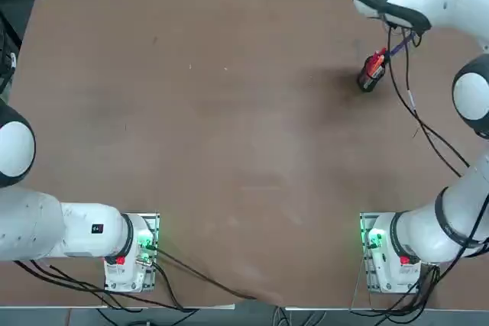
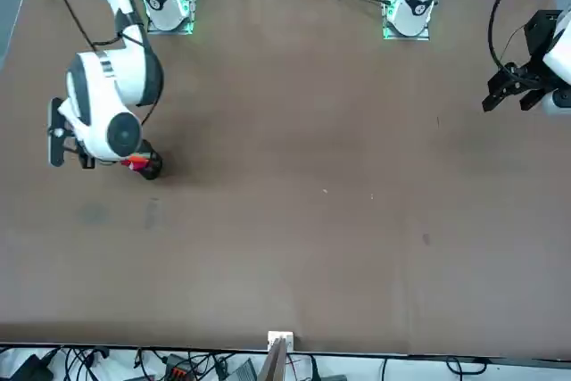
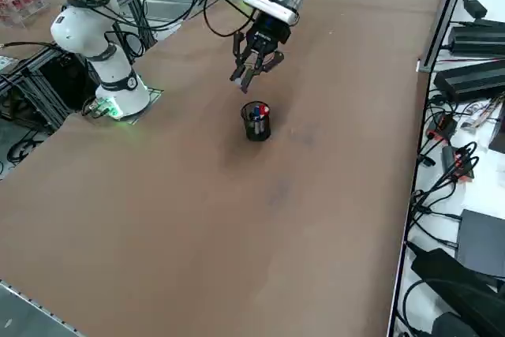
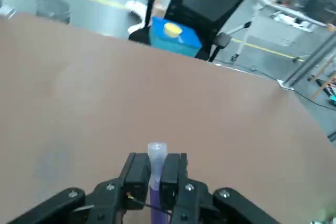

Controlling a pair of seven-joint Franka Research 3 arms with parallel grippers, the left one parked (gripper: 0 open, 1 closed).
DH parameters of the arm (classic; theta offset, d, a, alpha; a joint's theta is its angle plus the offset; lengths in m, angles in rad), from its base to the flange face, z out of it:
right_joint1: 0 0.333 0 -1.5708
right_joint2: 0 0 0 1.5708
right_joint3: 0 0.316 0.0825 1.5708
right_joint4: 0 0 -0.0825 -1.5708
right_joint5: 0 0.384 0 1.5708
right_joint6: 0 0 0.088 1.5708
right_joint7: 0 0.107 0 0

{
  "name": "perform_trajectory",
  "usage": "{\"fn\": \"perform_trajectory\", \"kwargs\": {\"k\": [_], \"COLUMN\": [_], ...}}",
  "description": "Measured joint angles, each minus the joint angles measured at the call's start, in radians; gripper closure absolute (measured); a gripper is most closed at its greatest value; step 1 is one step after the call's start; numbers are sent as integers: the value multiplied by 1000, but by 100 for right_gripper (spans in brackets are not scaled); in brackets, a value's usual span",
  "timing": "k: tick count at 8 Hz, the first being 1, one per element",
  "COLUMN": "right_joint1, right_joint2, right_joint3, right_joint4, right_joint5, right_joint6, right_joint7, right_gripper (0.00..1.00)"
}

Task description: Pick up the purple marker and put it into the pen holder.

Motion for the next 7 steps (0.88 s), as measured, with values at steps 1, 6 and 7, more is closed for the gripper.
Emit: {"fn": "perform_trajectory", "kwargs": {"k": [1,6,7], "right_joint1": [28,93,108], "right_joint2": [25,129,132], "right_joint3": [0,-1,-1], "right_joint4": [0,5,10], "right_joint5": [-14,-56,-56], "right_joint6": [-23,-32,-35], "right_joint7": [89,363,387], "right_gripper": [85,85,85]}}
